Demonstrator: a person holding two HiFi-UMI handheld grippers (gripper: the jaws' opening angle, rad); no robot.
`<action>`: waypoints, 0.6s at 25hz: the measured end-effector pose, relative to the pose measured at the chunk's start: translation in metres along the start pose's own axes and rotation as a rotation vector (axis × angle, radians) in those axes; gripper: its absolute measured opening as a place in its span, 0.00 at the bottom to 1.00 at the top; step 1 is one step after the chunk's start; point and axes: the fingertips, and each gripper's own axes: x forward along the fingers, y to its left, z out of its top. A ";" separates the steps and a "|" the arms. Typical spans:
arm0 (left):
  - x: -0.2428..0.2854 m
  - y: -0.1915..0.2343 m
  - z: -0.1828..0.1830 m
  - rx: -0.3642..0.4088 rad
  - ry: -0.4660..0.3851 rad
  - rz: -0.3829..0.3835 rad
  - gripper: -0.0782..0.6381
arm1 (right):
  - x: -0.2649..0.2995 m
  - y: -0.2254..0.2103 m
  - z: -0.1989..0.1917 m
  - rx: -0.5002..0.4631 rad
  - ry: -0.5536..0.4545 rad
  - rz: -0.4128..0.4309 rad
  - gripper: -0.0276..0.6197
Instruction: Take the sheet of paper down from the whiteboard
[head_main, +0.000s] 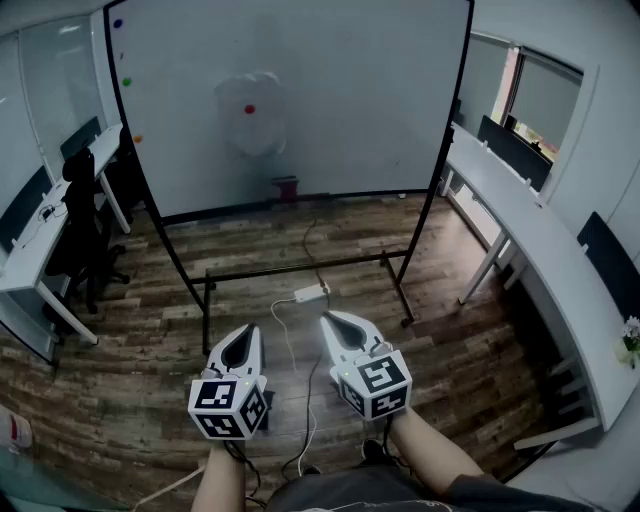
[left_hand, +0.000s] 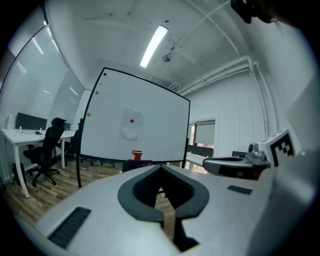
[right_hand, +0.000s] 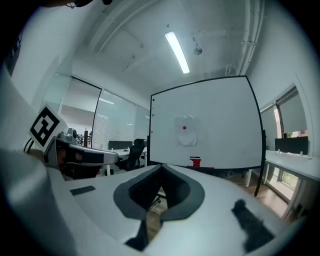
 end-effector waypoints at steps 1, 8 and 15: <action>0.001 -0.001 0.001 0.000 -0.001 -0.003 0.13 | 0.000 0.000 0.000 0.001 0.000 0.000 0.08; 0.001 -0.001 -0.001 -0.002 -0.001 -0.003 0.13 | 0.001 0.004 -0.011 0.008 0.016 0.027 0.08; -0.009 0.011 -0.010 -0.013 0.007 -0.005 0.12 | 0.002 0.006 -0.019 0.025 0.016 -0.014 0.08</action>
